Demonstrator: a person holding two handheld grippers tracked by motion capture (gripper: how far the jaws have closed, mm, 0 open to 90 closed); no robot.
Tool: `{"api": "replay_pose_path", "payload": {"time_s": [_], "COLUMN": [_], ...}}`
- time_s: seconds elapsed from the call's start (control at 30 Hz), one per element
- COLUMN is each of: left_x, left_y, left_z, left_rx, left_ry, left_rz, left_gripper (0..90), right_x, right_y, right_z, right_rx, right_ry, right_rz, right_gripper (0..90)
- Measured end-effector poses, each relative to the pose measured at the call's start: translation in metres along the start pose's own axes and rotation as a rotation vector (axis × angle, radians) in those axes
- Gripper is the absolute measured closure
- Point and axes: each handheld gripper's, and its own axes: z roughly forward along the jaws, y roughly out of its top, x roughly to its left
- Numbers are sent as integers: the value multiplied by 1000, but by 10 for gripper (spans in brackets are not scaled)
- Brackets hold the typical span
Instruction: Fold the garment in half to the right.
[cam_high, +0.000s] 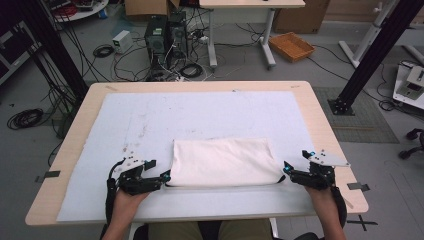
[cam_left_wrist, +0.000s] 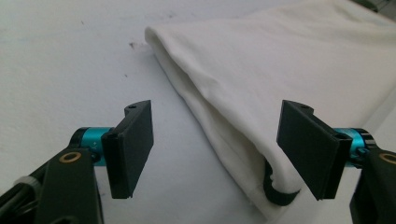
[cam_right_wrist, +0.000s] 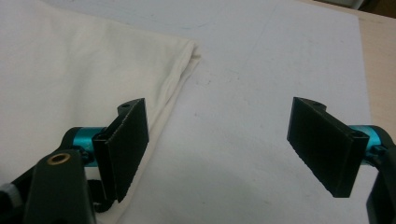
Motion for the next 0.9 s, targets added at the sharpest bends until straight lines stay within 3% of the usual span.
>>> {"api": "replay_pose_path", "payload": {"time_s": [0.23,0.67,0.9], "left_x": [-8,-16,-22], "left_y": [-2,-2,-3], "left_z": [6,11,11], "left_rx": [82,128,126], "left_ry": [35,90,122], "left_rz": [-2,43,13], "left_gripper": [408,526,596], "right_x": [4,9,32], "right_y": [2,6,30], "right_z": [1,2,7], "right_rx": [-2,-14,-51], "right_ry": [4,-8,66], "right_rz": [-8,-3,-50], "right_gripper": [205,205,205]}}
